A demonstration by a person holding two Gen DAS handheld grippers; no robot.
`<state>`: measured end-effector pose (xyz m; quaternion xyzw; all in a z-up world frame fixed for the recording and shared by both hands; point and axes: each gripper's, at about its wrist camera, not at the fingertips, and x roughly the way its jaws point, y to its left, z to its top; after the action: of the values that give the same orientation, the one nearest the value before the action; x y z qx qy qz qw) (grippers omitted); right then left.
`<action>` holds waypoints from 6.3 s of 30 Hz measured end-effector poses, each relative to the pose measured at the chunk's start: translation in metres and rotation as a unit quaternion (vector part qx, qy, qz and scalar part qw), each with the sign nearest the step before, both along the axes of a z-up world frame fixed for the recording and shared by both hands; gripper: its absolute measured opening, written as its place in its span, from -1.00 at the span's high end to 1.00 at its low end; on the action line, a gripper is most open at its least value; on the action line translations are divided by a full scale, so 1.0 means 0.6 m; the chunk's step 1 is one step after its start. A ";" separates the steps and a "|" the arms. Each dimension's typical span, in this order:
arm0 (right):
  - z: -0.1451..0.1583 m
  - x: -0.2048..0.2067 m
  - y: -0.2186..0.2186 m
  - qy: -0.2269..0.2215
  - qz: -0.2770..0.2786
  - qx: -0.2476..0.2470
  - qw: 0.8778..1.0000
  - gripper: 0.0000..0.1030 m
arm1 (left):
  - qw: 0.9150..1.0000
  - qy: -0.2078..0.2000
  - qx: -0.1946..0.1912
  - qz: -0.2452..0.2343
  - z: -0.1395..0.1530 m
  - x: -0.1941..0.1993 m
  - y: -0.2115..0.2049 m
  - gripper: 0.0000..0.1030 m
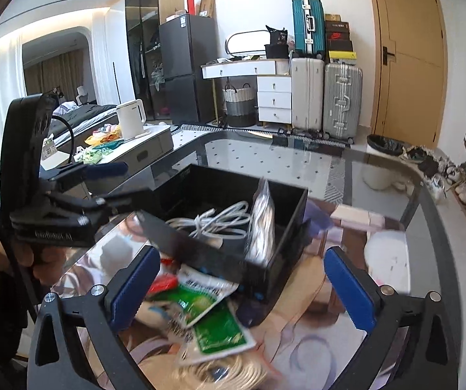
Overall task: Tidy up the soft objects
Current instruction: 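Withdraw both tools from the box back toward the pile, then grasp the white foam piece with the left tool while the right tool grasps the cream rope bag, then lift the foam piece and rope bag and carry both over the black box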
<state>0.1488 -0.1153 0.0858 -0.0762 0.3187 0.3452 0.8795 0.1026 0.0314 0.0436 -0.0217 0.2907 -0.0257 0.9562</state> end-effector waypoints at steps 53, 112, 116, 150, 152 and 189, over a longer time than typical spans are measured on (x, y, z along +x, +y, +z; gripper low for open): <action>-0.097 -0.091 -0.046 0.085 -0.006 -0.019 0.996 -0.99 | 0.998 0.041 -0.034 -0.028 -0.053 -0.103 -0.029 -1.00; -0.130 -0.102 -0.008 0.067 -0.004 -0.092 0.993 -0.69 | 0.995 0.063 -0.057 -0.050 -0.086 -0.094 -0.018 0.55; -0.129 -0.105 -0.011 0.065 0.003 -0.089 0.994 -0.39 | 0.995 0.059 -0.056 -0.048 -0.082 -0.096 -0.017 0.55; -0.075 -0.135 -0.093 0.027 -0.032 -0.045 0.998 0.24 | 0.997 0.031 -0.055 -0.038 -0.045 -0.112 -0.014 0.55; -0.067 -0.136 -0.096 0.021 -0.033 -0.039 0.998 0.24 | 0.997 0.030 -0.054 -0.038 -0.042 -0.112 -0.014 0.55; 0.024 -0.106 -0.031 -0.051 0.004 0.006 0.999 0.24 | 0.999 0.002 -0.037 -0.024 0.009 -0.054 -0.010 0.55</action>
<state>0.0853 -0.1339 0.1000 -0.0895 0.2710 0.3467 0.8935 0.0703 0.0254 0.0492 -0.0505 0.2917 -0.0595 0.9533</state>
